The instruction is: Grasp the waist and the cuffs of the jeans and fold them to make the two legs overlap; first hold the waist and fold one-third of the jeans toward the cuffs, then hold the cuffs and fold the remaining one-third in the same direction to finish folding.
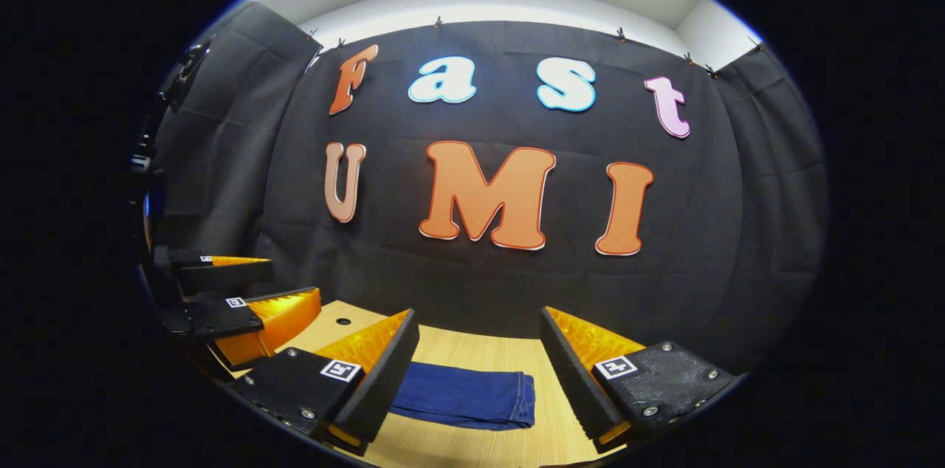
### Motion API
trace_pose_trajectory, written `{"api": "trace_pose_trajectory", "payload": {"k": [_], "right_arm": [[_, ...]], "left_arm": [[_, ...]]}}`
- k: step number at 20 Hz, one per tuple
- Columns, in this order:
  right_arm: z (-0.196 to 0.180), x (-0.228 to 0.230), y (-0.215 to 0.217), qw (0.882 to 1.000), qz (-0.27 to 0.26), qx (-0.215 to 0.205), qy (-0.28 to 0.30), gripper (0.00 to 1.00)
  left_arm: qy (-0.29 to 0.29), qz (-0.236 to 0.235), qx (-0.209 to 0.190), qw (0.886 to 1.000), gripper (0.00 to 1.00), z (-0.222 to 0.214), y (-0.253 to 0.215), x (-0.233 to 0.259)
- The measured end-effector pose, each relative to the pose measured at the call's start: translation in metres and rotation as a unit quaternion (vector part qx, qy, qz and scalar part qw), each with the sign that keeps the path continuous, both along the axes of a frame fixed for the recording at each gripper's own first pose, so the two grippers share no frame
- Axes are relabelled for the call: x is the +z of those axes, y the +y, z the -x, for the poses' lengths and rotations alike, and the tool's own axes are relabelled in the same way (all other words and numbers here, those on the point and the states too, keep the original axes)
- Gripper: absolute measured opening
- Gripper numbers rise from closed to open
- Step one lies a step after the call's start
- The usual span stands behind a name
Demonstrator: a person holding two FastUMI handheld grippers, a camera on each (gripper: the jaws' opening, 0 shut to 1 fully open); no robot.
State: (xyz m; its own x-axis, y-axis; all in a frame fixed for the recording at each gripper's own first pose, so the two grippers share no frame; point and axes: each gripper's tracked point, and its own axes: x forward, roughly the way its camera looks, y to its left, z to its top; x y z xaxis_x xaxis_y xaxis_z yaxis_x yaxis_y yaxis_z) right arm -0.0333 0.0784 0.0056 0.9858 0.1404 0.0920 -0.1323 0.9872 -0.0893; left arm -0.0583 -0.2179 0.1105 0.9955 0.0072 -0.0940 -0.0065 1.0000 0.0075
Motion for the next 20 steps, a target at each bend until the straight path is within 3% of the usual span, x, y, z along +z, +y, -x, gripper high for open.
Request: {"api": "trace_pose_trajectory", "payload": {"k": [3, 5, 8, 9, 10, 12, 14, 20], "right_arm": [[0.014, 0.012, 0.006, 1.000, -0.020, 0.013, -0.018, 0.94], [0.017, 0.013, 0.006, 1.000, -0.016, 0.010, -0.025, 0.98], [0.024, 0.010, 0.006, 0.999, -0.024, 0.017, -0.019, 0.98], [0.025, 0.007, 0.004, 0.999, -0.027, 0.016, -0.017, 0.94], [0.028, 0.005, 0.003, 0.999, -0.028, 0.016, -0.015, 0.98], [0.030, 0.000, -0.001, 0.999, -0.030, 0.016, -0.009, 0.94], [0.030, -0.002, 0.003, 0.999, -0.036, 0.021, -0.011, 0.98], [0.029, -0.008, 0.008, 0.999, -0.038, 0.030, -0.005, 0.98]], "left_arm": [[-0.006, 0.004, 0.001, 1.000, 1.00, 0.012, 0.002, -0.001], [-0.009, 0.008, 0.005, 1.000, 1.00, 0.016, 0.004, -0.002], [-0.014, 0.010, 0.008, 1.000, 1.00, 0.023, 0.004, -0.001], [-0.015, 0.008, 0.007, 1.000, 0.98, 0.024, 0.003, -0.002], [-0.012, 0.007, 0.007, 1.000, 1.00, 0.026, 0.001, -0.004], [-0.011, 0.007, 0.007, 1.000, 1.00, 0.027, -0.002, -0.007], [-0.016, 0.001, 0.012, 1.000, 0.98, 0.030, 0.000, -0.007], [-0.019, 0.017, 0.022, 0.999, 0.98, 0.032, 0.008, -0.014]]}}
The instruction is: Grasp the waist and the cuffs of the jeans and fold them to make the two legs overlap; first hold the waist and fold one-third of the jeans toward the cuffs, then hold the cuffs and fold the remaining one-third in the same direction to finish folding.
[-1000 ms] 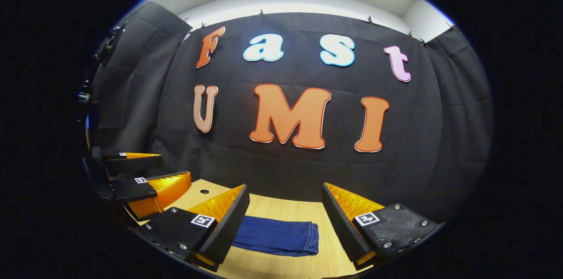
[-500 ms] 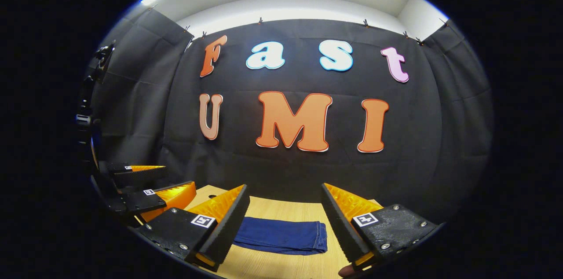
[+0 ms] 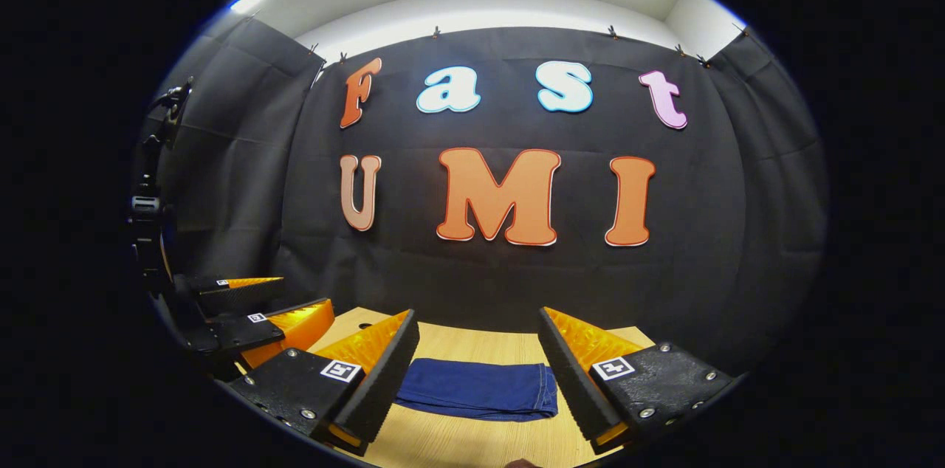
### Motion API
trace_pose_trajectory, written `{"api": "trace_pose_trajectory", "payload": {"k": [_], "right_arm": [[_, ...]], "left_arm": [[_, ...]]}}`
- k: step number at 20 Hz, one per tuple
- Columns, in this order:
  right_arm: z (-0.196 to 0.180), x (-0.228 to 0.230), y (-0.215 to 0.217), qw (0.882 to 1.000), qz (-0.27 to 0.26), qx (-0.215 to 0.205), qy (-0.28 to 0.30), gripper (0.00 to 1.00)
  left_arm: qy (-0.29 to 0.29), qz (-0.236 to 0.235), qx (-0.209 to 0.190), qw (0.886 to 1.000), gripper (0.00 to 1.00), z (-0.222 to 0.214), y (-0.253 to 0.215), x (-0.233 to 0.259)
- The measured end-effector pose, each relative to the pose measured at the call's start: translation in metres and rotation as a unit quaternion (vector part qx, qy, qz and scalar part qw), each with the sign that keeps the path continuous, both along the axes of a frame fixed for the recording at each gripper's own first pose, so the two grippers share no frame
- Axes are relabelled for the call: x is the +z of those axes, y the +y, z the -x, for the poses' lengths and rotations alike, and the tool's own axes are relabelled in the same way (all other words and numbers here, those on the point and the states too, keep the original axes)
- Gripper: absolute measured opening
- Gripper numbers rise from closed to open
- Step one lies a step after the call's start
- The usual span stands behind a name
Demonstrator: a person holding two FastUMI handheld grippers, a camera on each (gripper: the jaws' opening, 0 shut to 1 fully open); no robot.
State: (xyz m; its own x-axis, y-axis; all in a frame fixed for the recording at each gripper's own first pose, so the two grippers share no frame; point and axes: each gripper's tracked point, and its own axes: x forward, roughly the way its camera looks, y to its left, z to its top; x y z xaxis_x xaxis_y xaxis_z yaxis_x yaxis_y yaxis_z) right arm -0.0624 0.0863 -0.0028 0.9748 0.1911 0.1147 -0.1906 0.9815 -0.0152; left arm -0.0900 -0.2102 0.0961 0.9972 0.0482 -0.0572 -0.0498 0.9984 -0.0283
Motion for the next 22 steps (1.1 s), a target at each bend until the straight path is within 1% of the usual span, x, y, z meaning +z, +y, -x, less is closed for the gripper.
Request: {"api": "trace_pose_trajectory", "payload": {"k": [5, 6, 7, 9, 10, 11, 15, 17, 18, 19, 20, 22], "right_arm": [[0.001, -0.006, -0.004, 1.000, -0.003, -0.007, 0.001, 0.98], [0.002, -0.009, -0.004, 1.000, -0.002, -0.007, 0.002, 0.98], [0.003, -0.011, -0.001, 1.000, -0.004, -0.002, 0.004, 0.98], [0.003, -0.018, 0.000, 1.000, -0.007, 0.001, 0.017, 0.98], [0.004, -0.018, 0.002, 1.000, -0.008, 0.004, 0.020, 1.00], [0.003, -0.016, 0.003, 1.000, -0.006, 0.004, 0.019, 0.98], [0.004, -0.002, 0.005, 1.000, 0.002, 0.009, 0.001, 0.98], [0.003, -0.004, 0.007, 1.000, 0.004, 0.013, 0.006, 0.98], [0.003, -0.004, 0.006, 1.000, 0.006, 0.012, 0.009, 1.00], [0.002, -0.003, 0.005, 1.000, 0.007, 0.013, 0.010, 1.00], [0.002, -0.001, 0.003, 1.000, 0.009, 0.011, 0.010, 0.98], [-0.001, 0.003, 0.000, 1.000, 0.013, 0.012, 0.002, 0.98]], "left_arm": [[0.006, 0.005, 0.010, 1.000, 0.98, 0.015, 0.006, -0.014], [0.010, 0.003, 0.012, 1.000, 0.94, 0.019, 0.006, -0.019], [0.016, 0.000, 0.012, 1.000, 0.98, 0.023, 0.008, -0.025], [0.022, -0.006, 0.018, 1.000, 0.98, 0.030, 0.013, -0.029], [0.021, -0.006, 0.021, 1.000, 0.98, 0.031, 0.015, -0.028], [0.021, -0.004, 0.024, 0.999, 0.98, 0.032, 0.018, -0.029], [0.016, -0.001, 0.035, 0.999, 0.98, 0.035, 0.025, -0.021], [0.012, -0.004, 0.038, 0.999, 0.98, 0.037, 0.026, -0.015], [0.010, -0.004, 0.038, 0.999, 0.98, 0.038, 0.025, -0.013], [0.009, -0.004, 0.037, 0.999, 0.98, 0.037, 0.024, -0.011], [0.009, -0.006, 0.035, 0.999, 0.98, 0.036, 0.023, -0.010], [0.012, -0.013, 0.041, 0.999, 0.98, 0.036, 0.022, -0.009]]}}
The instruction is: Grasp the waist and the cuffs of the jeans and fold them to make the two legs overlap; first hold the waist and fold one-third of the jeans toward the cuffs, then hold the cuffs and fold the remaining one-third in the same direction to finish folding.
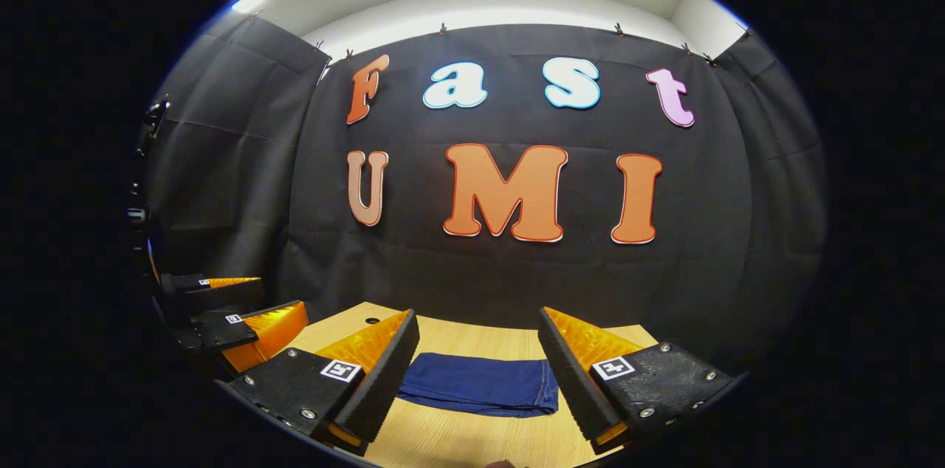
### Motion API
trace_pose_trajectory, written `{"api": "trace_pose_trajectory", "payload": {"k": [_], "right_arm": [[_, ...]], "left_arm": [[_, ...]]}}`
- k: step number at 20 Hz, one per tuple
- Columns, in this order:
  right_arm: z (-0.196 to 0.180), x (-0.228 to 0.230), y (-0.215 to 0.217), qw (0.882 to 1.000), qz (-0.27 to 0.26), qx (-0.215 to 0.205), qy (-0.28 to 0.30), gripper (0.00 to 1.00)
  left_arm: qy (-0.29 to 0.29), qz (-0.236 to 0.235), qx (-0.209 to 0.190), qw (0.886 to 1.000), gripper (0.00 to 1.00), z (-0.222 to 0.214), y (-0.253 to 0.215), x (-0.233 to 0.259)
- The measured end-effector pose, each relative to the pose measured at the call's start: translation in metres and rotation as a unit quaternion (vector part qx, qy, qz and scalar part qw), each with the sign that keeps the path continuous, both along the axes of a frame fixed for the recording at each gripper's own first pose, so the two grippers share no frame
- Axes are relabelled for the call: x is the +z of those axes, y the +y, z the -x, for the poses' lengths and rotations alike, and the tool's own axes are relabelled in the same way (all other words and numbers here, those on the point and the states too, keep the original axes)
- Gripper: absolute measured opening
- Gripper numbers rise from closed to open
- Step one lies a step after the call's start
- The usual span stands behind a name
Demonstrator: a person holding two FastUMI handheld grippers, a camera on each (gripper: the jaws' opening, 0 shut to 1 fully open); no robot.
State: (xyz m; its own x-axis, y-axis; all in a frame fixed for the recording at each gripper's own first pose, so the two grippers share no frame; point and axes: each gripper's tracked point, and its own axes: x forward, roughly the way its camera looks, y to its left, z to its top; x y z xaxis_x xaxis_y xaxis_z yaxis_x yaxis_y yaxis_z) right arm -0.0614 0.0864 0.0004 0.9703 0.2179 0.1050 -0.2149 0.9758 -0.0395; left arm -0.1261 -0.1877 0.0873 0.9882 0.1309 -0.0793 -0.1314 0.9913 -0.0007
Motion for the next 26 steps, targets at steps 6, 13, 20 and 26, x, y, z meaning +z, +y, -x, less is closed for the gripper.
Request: {"api": "trace_pose_trajectory", "payload": {"k": [6, 13, 20, 26], "right_arm": [[-0.012, 0.005, -0.010, 0.999, -0.016, 0.033, -0.005, 0.94], [-0.019, 0.003, -0.054, 0.999, -0.031, 0.024, -0.004, 0.94], [-0.012, 0.001, -0.063, 0.999, -0.028, 0.017, -0.002, 0.98], [-0.006, -0.007, -0.062, 1.000, -0.024, 0.011, 0.011, 0.98]], "left_arm": [[-0.008, -0.014, 0.040, 0.999, 0.98, -0.005, 0.001, 0.013], [-0.011, -0.010, 0.038, 0.999, 0.98, -0.024, -0.037, 0.013], [-0.009, -0.003, 0.030, 1.000, 0.98, -0.029, -0.044, 0.014], [-0.003, -0.006, 0.026, 1.000, 1.00, -0.025, -0.039, 0.010]]}}
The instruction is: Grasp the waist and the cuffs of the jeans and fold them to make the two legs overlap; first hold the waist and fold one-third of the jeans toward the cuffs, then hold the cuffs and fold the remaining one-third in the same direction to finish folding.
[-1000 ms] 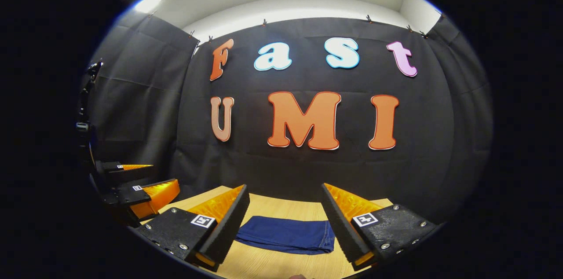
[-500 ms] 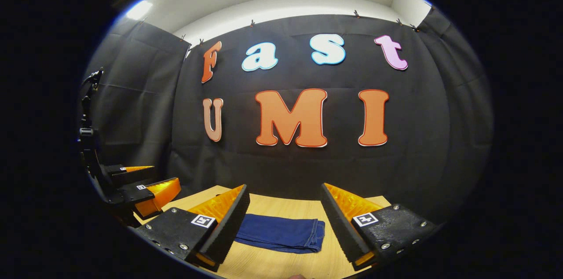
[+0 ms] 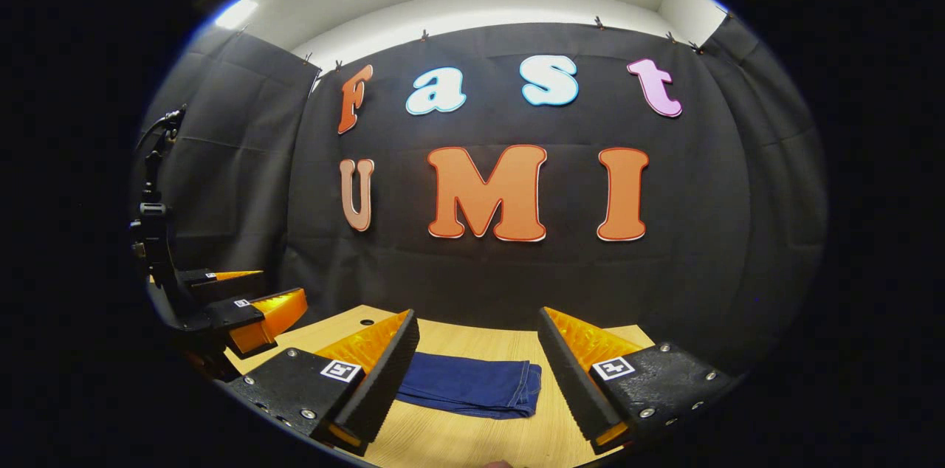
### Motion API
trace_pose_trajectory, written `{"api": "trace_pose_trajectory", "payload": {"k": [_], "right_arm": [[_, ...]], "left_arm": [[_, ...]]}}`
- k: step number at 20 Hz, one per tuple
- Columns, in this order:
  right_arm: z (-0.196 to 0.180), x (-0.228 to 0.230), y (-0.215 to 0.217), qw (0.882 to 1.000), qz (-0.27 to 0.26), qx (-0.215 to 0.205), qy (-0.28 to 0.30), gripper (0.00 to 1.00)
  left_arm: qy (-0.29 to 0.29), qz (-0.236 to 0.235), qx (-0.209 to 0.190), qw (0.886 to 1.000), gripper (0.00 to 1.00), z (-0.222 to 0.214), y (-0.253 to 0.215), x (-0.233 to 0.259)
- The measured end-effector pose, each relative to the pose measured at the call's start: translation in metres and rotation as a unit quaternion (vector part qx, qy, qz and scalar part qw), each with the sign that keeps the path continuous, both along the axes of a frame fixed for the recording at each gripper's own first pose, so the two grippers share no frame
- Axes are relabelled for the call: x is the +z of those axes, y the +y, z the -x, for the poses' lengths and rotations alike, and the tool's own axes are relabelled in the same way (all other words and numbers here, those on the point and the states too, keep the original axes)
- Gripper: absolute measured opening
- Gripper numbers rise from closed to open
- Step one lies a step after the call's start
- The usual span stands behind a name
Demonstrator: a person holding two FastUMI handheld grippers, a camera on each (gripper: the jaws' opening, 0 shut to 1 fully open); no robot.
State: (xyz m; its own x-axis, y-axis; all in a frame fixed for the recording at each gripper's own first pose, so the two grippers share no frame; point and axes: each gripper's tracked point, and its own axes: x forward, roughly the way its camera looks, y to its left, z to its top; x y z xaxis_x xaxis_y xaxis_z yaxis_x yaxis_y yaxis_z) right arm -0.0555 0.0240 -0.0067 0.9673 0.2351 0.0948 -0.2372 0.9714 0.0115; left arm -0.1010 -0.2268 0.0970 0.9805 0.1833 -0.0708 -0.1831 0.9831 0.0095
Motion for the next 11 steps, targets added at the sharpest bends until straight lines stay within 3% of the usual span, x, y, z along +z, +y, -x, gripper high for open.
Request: {"api": "trace_pose_trajectory", "payload": {"k": [11], "right_arm": [[0.0001, -0.0005, -0.0032, 1.000, 0.002, -0.007, 0.003, 0.98]], "left_arm": [[-0.005, -0.002, -0.017, 1.000, 1.00, -0.0056, -0.0073, 0.0055]]}}
